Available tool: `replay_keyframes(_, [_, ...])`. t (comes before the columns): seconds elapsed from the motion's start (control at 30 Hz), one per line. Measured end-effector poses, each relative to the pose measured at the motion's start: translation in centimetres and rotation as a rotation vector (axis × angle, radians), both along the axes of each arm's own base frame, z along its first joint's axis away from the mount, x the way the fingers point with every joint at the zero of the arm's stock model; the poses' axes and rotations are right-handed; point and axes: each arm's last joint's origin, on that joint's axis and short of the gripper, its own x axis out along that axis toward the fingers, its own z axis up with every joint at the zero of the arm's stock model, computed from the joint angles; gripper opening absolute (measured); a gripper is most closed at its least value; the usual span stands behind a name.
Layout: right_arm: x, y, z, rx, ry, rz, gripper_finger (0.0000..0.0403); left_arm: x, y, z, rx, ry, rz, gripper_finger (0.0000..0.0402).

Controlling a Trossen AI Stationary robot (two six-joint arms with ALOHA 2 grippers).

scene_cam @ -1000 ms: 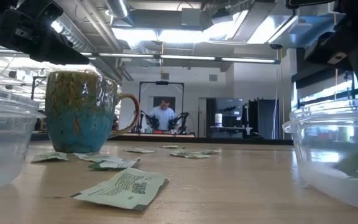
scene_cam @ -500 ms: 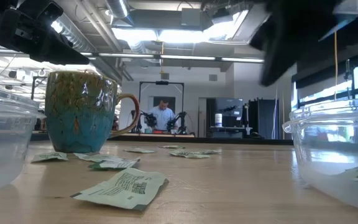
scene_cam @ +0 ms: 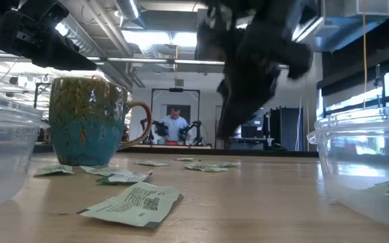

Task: Pick and place items into bin
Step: Put the white stevia packet into the right transparent bin

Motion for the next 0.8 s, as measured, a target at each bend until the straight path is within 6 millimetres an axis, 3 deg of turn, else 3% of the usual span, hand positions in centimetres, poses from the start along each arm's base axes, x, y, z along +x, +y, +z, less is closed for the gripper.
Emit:
replay_keyframes(0.23, [0.8, -0.1, -2.6, -0.036, 0.024, 0.011, 0.0067, 0.0, 0.0, 0.0, 0.000, 0.000, 0.000, 0.0005])
replay_keyframes(0.8, [1.0, -0.8, -3.5, -0.102, 0.038, -0.037, 0.0067, 0.0, 0.0, 0.0, 0.000, 0.000, 0.000, 0.0006])
